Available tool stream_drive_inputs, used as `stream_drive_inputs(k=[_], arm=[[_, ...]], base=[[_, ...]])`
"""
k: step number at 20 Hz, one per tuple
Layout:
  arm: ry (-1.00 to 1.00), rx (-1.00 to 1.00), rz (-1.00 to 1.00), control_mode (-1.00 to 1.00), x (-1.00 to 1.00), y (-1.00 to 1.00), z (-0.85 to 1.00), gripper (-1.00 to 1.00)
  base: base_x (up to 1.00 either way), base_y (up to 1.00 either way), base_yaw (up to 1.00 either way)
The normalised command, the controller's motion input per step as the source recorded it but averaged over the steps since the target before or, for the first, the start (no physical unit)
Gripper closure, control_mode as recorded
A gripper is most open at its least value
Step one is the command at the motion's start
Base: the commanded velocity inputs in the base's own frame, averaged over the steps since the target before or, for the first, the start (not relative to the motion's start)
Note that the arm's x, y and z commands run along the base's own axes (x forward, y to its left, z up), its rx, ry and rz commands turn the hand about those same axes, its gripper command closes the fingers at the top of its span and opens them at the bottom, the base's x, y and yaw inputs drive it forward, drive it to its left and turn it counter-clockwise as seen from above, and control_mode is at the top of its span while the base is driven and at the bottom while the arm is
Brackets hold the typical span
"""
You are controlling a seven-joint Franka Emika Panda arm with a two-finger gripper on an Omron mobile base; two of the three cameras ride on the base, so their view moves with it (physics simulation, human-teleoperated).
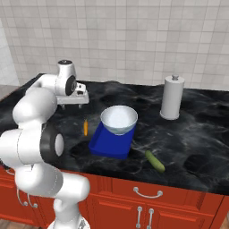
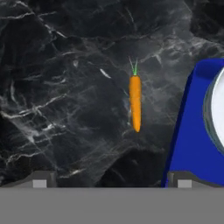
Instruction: Place the two vegetables and bowl onto the tray for setting up a vegetable dip station.
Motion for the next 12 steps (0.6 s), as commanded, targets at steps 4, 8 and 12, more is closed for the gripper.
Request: stream_drive_inputs(k=[4,8,12], arm=[[0.0,-0.16,0.22,-1.0,0.09,0.06,-0.21,-1.0],[0.0,-0.1,0.2,-1.0,0.05,0.07,-0.27,-1.0],[0.0,-0.08,0.17,-1.0,0.12,0.05,-0.29,-1.0]], base=[[0.0,0.0,0.0],[0.0,0.0,0.0],[0.0,0.0,0.0]])
